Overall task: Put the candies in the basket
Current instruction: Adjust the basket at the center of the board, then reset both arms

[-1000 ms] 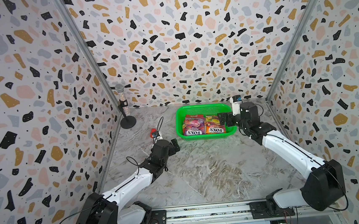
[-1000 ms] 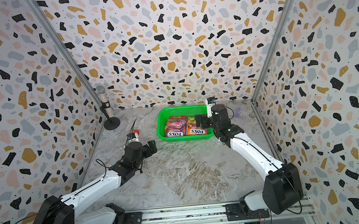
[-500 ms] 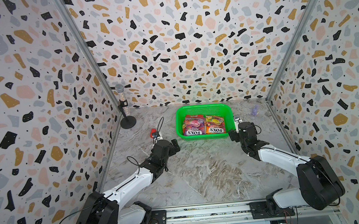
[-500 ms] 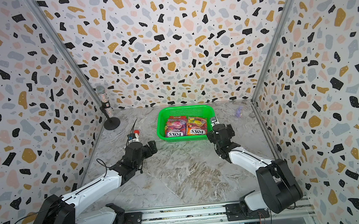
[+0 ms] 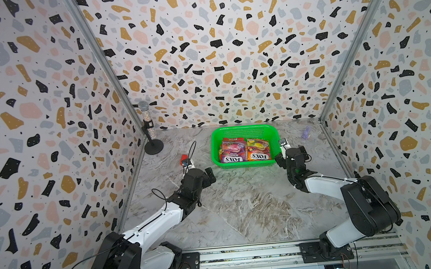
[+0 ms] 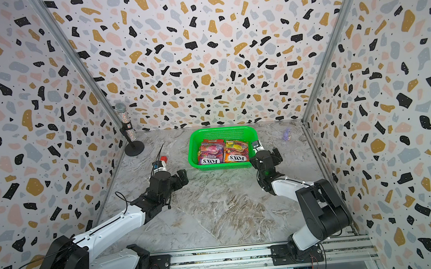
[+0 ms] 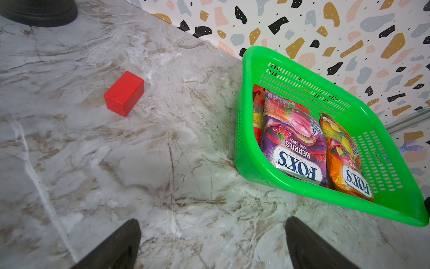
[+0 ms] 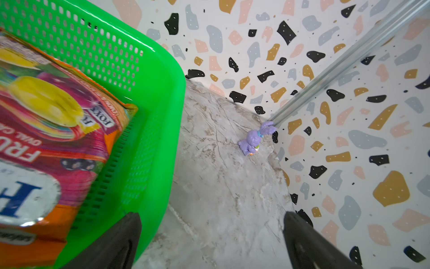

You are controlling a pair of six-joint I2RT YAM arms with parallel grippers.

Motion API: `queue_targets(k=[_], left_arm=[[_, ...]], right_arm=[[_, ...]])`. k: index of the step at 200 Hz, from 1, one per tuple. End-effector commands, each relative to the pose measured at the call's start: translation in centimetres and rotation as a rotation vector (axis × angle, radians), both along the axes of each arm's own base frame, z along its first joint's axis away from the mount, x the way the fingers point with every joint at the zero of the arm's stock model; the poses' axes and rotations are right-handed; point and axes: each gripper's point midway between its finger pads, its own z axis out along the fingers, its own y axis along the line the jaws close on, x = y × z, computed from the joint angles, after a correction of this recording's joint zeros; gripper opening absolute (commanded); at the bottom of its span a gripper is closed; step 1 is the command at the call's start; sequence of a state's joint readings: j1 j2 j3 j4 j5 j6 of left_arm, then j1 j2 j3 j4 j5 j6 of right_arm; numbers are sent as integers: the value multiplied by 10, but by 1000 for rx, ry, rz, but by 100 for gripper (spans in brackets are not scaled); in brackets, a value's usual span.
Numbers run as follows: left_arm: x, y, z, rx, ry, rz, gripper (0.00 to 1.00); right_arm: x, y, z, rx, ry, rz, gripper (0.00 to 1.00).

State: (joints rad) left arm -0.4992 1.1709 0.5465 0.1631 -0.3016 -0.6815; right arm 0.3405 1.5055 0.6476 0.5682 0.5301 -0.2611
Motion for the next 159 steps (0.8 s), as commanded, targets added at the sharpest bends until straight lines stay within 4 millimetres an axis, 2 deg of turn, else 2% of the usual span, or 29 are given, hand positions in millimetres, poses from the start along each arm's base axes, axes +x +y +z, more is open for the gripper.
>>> queue_targets(k=[1,25,38,46,52,59,90,103,104,115,120,131,145,159], left_arm=[[0,2,5,-12,-24,15,100],[0,1,4,-19,-20,11,100],[0,0,4,-21,-18,10,100],[0,0,3,-21,-16,10,100],[0,0,3,-22,-14,10,100],[0,0,1,-22,-11,10,100],[1,-2,0,-25,-5,4,100],[1,-2,0,-25,-4,2,100],[1,-2,0,-25,-5,1,100],[0,-2,1,-24,-6,3,100],[0,-2,1,-25,-8,1,100],[0,-1,2,-26,-10,6,100],[0,-1,1,-23,-10,6,100],[1,0,2,-12,-14,7,100]], right_arm=[[-16,-25,-10,74,32,-43,99],[-32,-41,-12,182,-10,-44,99],[-43,-51,-30,254,-25,-70,99],[-46,-53,-31,260,-44,-67,97],[-49,-47,-34,280,-12,-33,98],[-50,-42,-32,293,-28,8,98],[-44,-45,-34,273,-42,7,98],[-43,-51,-38,266,-122,-10,98],[-46,-52,-44,262,-107,-18,98],[-52,-63,-52,290,-123,-76,99],[-50,-66,-49,287,-146,-87,99],[-46,-64,-47,285,-144,-75,99],[-43,-66,-56,284,-74,-100,100],[-44,-67,-52,280,-109,-98,100]])
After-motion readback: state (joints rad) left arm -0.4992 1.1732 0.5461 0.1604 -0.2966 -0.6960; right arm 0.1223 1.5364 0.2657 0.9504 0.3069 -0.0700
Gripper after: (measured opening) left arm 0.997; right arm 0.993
